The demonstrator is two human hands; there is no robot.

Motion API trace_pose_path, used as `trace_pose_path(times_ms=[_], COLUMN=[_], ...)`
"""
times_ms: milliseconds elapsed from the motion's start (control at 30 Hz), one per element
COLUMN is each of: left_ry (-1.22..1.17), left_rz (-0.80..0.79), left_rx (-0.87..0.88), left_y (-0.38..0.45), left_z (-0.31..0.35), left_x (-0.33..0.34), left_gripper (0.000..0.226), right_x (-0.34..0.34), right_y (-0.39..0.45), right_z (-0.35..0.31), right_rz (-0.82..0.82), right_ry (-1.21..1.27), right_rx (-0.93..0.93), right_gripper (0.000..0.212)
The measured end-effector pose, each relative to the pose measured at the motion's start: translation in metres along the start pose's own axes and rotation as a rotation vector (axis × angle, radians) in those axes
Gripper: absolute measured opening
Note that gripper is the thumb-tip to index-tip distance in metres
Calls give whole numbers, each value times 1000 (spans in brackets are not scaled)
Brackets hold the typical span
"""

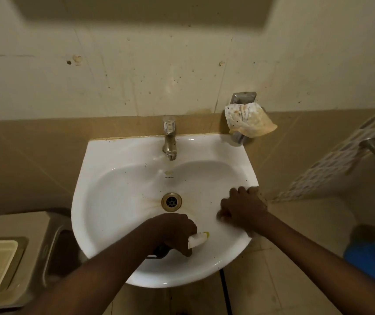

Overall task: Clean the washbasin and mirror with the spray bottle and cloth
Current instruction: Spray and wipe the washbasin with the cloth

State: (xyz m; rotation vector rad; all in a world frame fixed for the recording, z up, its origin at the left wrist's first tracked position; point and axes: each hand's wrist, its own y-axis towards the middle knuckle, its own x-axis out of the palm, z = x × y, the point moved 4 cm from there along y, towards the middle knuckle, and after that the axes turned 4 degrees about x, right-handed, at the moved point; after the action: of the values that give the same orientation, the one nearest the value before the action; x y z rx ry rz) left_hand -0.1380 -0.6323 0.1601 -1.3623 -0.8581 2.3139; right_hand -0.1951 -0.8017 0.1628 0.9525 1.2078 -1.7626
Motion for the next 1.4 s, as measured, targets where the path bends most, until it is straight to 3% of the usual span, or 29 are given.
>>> trace_pose_path(times_ms=[33, 67, 167, 267, 367, 433, 500, 633, 700, 800, 867, 967, 1033, 1100, 1267, 1400], left_ry=[-7, -14, -61, -53, 24, 51, 30, 44, 85, 99, 119, 131, 177, 226, 199, 76], left_rz=[35, 104, 351, 454, 607, 659, 709, 619, 586, 729, 798, 822, 764, 683, 621, 416], left_rx=[-8, -10, -75, -107, -71, -89, -149, -143, -158, -272, -338, -299, -236, -199, -176, -97], left_y=[2, 6, 19, 33, 34, 32, 29, 28, 28, 23, 18, 18, 15, 13, 5, 3], left_z=[-2, -5, -20, -36, -43, -46, -46, -51, -56, -67, -74, -81, -83, -84, -83, -80], left_x=[0, 0, -6, -8, -17, -18, -18, -19, -22, -25, -25, -19, -18, -16, -14, -2], left_gripper=[42, 37, 53, 62, 64, 55, 57, 55, 49, 28, 29, 31, 21, 30, 33, 53], right_x=[5, 7, 7, -6, -14, -11, 0, 12, -2, -27, -27, -14, -7, -5, -2, 9], right_y=[-6, -7, 23, 59, 77, 78, 67, 42, 51, 88, 105, 103, 95, 93, 110, 105], right_z=[-2, -5, 2, 10, 6, 6, 10, 22, 23, 4, -10, -2, 10, 17, -10, -14], right_rz=[-96, -83, 190, 460, 692, 690, 588, 402, 523, 842, 967, 924, 842, 778, 831, 818], right_ry=[27, 14, -106, -209, -286, -298, -244, -129, -156, -380, -550, -568, -531, -513, -521, -305], right_rx=[-59, -109, -54, -88, -209, -175, -146, -99, -122, -265, -387, -417, -376, -353, -423, -408], right_gripper=[39, 39, 25, 8, 17, 18, 12, 17, 19, 23, 27, 30, 33, 35, 34, 25])
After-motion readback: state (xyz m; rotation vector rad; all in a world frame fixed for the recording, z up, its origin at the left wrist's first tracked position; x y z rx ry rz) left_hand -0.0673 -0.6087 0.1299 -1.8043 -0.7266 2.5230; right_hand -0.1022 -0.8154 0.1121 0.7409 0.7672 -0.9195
